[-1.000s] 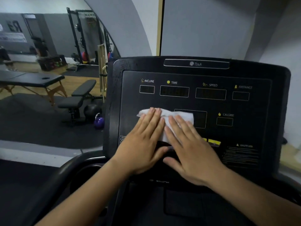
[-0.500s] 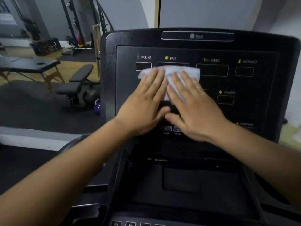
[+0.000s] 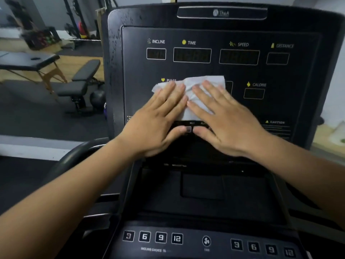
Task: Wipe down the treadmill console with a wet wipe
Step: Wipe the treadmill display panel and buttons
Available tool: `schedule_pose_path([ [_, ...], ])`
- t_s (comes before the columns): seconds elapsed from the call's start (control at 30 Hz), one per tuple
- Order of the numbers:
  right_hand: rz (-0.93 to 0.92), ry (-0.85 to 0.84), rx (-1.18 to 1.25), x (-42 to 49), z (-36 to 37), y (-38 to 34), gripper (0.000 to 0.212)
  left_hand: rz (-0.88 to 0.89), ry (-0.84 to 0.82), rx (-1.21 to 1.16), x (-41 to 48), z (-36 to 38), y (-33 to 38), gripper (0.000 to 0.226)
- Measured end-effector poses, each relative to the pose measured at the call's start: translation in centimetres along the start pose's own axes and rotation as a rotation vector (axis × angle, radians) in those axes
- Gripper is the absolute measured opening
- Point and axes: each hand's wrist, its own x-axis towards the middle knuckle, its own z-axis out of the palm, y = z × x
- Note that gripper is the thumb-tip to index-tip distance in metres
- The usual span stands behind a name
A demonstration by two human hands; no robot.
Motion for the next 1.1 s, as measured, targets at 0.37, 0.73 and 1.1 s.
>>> schedule_pose_path([
  [0.37,-0.054,-0.020,0.009,-4.0,1.9,-0.7,0.068,0.037,-0.030,-0.057,-2.4,1.9,3.2,0.070],
  [0.73,-0.076,-0.008,0.005,-6.4,2.3,0.5,0.068,0.099,-0.081,-0.089,-1.6,2.0,4.9,0.067],
  [1.1,0.127,0.126,-0.076,2.5,-4.1,8.1,0.071,-0.063,0.098,0.040,10.9,-2.8,0.2,0.075],
])
